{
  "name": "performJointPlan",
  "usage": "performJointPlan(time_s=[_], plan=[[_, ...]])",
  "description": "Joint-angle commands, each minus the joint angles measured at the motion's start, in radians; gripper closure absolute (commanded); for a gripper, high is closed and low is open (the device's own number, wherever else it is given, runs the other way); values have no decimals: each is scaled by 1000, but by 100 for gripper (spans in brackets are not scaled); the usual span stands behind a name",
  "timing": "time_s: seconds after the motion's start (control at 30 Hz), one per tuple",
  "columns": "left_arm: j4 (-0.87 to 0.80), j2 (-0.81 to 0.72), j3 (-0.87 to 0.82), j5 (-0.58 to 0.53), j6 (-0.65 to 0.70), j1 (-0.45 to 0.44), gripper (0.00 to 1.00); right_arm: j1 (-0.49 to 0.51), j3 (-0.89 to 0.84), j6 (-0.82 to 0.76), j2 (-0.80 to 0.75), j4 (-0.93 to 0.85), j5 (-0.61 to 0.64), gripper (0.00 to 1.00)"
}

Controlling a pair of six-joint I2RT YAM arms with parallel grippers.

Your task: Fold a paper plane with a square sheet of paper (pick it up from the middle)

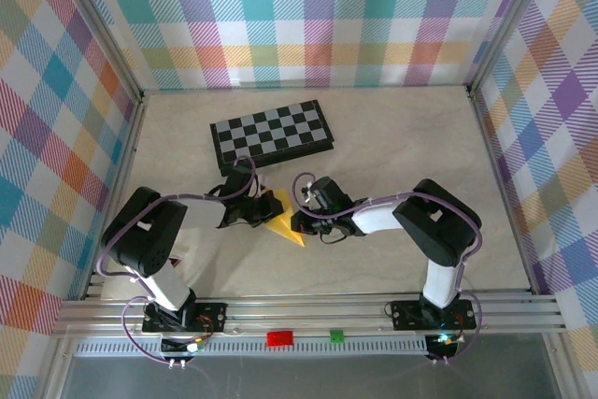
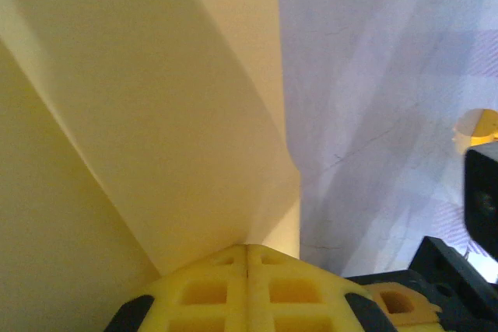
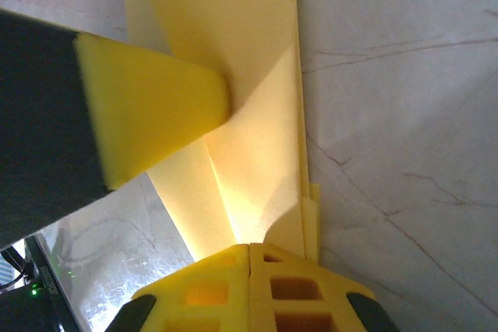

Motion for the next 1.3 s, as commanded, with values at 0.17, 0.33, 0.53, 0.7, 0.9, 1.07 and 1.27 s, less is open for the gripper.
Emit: performJointPlan(time_s=[0.17,0.33,0.53,0.7,0.9,1.07,1.27], plan=[[-17,-104,-21,53,-4,-34,100,6,-42,18,48,-174,26,97],[-7,-21,-37,43,-13,-57,100,5,-47,21,49,-169,28,97],[-56,32,-10,-52,-16,-52,100,4,-49,18,54,-173,24,97],[-145,20,30,-140,16,-8,100,4,-56,15,67,-173,18,98],[-149,32,70,-112,58,77,100,5,-57,8,72,-173,11,98],[-155,19,102,-63,79,102,100,4,-56,3,68,-171,9,98],[-64,-110,30,17,32,98,98,4,-55,0,52,-177,15,98]])
